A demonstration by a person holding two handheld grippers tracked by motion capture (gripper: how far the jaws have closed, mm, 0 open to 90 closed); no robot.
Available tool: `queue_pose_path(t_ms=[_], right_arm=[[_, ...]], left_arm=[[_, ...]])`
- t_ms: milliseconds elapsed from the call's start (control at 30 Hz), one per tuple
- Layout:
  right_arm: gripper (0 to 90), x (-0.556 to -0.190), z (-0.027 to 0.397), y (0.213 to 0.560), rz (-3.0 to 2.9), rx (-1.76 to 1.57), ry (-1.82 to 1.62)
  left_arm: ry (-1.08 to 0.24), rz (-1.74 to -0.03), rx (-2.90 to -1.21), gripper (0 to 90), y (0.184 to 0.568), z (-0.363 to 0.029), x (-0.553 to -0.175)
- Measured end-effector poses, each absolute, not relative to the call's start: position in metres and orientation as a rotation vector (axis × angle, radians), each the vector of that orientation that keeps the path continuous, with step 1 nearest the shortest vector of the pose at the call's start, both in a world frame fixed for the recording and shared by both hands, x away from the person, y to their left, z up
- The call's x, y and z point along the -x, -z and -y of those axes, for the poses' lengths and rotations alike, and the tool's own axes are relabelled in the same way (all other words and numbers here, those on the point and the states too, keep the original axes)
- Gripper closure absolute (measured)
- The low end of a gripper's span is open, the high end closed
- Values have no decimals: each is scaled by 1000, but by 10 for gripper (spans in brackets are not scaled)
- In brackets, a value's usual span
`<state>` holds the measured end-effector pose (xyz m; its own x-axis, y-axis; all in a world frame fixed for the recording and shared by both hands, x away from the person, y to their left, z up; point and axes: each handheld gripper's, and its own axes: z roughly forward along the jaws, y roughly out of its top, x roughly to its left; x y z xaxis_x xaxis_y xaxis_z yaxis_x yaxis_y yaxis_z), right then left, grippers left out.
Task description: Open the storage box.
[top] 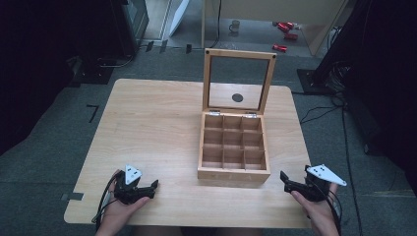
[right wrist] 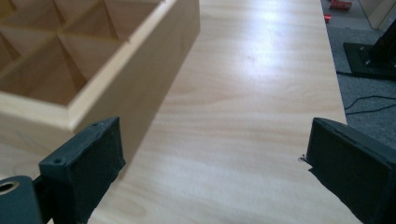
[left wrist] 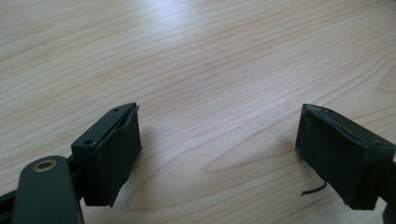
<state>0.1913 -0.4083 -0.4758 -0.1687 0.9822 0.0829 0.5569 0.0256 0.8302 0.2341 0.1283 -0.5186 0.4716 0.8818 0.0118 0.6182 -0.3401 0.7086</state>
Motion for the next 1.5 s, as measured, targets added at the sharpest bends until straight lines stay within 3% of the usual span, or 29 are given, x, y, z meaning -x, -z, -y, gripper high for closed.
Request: queue_pose_path(t_ms=[667,1500], right_arm=[[37,-172,432,522,-1830,-1656,-864],[49,-174,430,526,-1856,-1685,-817]], left_arm=[[-531,-1240,-2079,150,519,-128,-234],[-532,-1235,-2082,150,519,-128,-233]])
